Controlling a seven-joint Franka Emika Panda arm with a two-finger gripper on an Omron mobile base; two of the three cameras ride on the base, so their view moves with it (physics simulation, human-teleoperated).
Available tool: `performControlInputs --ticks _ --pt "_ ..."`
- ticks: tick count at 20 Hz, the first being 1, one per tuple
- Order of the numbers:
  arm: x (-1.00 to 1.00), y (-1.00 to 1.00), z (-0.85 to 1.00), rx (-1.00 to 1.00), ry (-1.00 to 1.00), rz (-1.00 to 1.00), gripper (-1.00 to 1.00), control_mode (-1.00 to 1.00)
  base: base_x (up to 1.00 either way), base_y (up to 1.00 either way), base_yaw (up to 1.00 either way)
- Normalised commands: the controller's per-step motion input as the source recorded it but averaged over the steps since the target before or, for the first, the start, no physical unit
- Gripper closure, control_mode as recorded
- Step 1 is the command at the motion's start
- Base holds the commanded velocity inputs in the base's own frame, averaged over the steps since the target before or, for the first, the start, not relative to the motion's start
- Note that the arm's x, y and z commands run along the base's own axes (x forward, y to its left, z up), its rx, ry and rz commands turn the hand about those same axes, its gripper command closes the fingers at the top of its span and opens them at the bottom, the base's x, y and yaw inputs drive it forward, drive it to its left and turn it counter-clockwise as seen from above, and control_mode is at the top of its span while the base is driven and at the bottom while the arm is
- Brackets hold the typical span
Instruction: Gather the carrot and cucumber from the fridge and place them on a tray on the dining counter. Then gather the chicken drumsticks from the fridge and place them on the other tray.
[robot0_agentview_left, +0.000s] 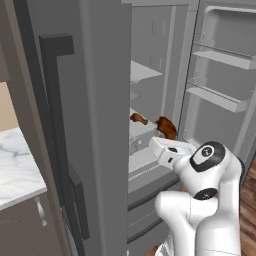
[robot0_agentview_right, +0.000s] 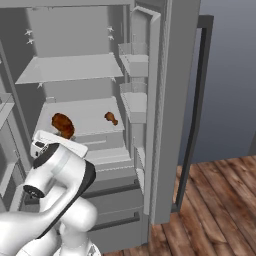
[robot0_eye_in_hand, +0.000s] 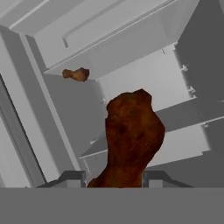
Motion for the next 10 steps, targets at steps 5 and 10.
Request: performControlInputs --ticks 5,10 --pt "-0.11 0.0 0.0 0.0 -0.02 0.02 1.0 1.0 -0.07 0.0 0.01" --pt "0.0 0.0 0.0 0.0 0.0 0.0 1.0 1.0 -0.34 -0.07 0.02"
